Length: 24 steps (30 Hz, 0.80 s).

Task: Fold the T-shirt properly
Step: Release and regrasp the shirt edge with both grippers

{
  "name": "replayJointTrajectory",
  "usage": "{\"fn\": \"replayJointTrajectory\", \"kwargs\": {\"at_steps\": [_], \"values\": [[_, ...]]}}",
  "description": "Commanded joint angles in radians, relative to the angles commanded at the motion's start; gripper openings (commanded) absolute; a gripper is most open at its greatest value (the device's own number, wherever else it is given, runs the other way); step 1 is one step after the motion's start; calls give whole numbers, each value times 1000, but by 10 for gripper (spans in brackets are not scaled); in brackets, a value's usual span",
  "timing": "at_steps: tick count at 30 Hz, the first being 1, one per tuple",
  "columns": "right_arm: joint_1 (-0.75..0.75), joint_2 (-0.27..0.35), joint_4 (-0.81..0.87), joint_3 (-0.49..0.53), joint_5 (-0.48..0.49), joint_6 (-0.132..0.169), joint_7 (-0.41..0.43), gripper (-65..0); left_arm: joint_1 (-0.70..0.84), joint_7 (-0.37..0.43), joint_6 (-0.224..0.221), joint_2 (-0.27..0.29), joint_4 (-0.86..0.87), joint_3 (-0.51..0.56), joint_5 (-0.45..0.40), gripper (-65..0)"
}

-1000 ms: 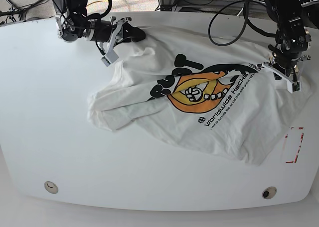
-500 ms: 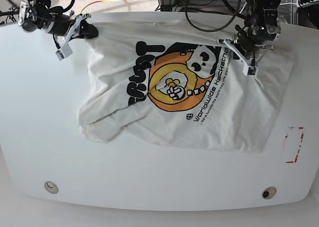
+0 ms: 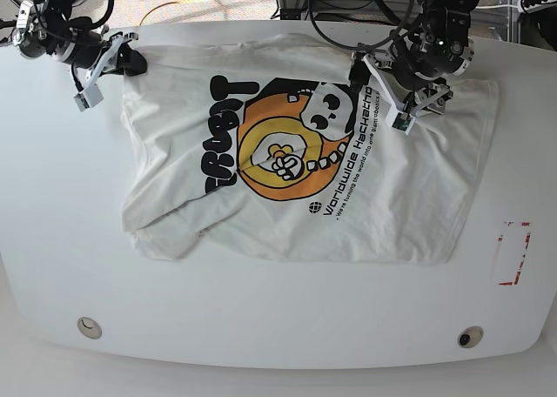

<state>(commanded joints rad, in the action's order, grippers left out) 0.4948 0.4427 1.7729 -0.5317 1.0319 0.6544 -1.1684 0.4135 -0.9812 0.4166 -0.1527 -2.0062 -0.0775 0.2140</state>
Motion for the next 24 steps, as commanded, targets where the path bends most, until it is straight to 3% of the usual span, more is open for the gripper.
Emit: {"fn": "replayJointTrajectory", "kwargs": {"at_steps": [4,6,12,16,24], "values": [[-2,-6,0,2,0,0,0,-650,3,-2,212,5,8,-196,63,-143],[-2,-9,0,2,0,0,0,-650,3,-3,273,2,8,-269,92,-143],[-21,-14,-32,3,0,0,0,-650,2,-5,282,-3,17,-476,187,-143],[-31,-14,-75,61,0,0,0,-650,0,-5,282,-5,60,-603,261,-143],[-51,-40,-71,64,2,0,2,-650,-98,-5,282,-6,258,-758,273,-144]]}}
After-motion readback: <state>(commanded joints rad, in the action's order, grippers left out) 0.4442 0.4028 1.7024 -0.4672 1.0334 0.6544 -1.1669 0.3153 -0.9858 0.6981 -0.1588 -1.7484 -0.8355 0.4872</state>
